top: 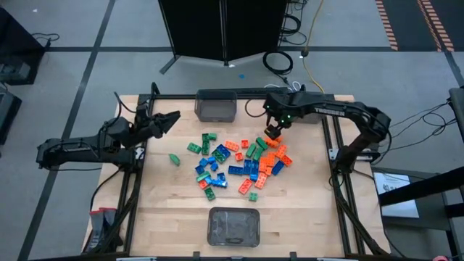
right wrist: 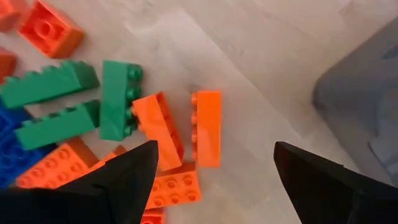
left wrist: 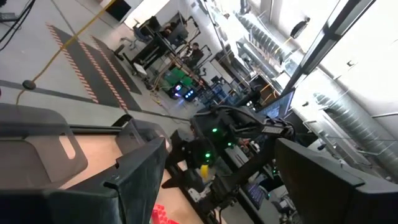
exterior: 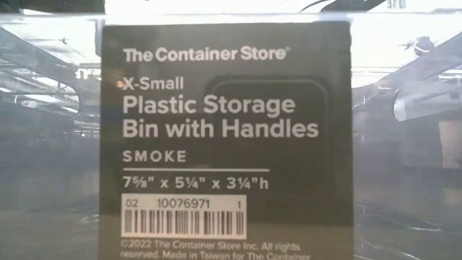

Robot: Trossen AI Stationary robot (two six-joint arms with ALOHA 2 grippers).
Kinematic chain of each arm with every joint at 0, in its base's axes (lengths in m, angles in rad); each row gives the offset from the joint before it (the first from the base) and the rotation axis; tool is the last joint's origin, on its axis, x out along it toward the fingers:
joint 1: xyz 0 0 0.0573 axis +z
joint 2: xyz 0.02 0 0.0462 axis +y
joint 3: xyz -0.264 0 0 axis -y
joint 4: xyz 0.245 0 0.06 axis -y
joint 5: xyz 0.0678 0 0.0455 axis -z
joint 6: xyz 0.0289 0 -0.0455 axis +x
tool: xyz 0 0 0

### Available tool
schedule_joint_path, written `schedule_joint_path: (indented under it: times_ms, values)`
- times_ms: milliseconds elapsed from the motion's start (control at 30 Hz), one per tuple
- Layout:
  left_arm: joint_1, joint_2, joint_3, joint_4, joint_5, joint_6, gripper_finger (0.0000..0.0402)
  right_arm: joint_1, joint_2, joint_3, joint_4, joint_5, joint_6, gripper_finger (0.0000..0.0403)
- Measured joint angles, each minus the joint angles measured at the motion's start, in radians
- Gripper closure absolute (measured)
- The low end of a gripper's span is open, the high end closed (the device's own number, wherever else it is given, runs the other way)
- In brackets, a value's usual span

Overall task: Sort blocks
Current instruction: Put the orange game piece into the top left black bin

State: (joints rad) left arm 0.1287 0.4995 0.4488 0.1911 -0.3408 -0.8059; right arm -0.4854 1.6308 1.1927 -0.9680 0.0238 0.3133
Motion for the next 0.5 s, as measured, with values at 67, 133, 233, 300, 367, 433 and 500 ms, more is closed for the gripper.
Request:
schedule_joint_path:
  times_ms: [67, 133, 233, 300, 367, 433, 500]
  values:
    - [0.000, 0.000, 0.000, -0.002, 0.000, 0.000, 0.0100, 0.000, 0.031, 0.000, 0.000, 0.000, -0.018, 0.0085]
    - [0.000, 0.000, 0.000, -0.004, 0.000, 0.000, 0.0100, 0.000, 0.065, 0.000, 0.006, -0.001, -0.035, 0.0085]
    - [0.000, 0.000, 0.000, -0.021, -0.001, 0.000, 0.0100, 0.000, 0.109, 0.000, 0.037, 0.000, -0.049, 0.0085]
    - [0.000, 0.000, 0.000, -0.026, -0.001, 0.000, 0.0100, -0.001, 0.137, 0.000, 0.050, 0.003, -0.057, 0.0085]
    - [0.000, 0.002, 0.000, -0.026, -0.001, 0.000, 0.0100, -0.005, 0.160, 0.000, 0.064, 0.004, -0.064, 0.0086]
    - [0.000, 0.002, 0.000, -0.026, -0.001, 0.000, 0.0100, -0.011, 0.184, 0.000, 0.072, 0.005, -0.065, 0.0090]
    - [0.000, 0.002, 0.000, -0.027, -0.001, 0.000, 0.0100, -0.019, 0.205, 0.000, 0.072, 0.005, -0.068, 0.0102]
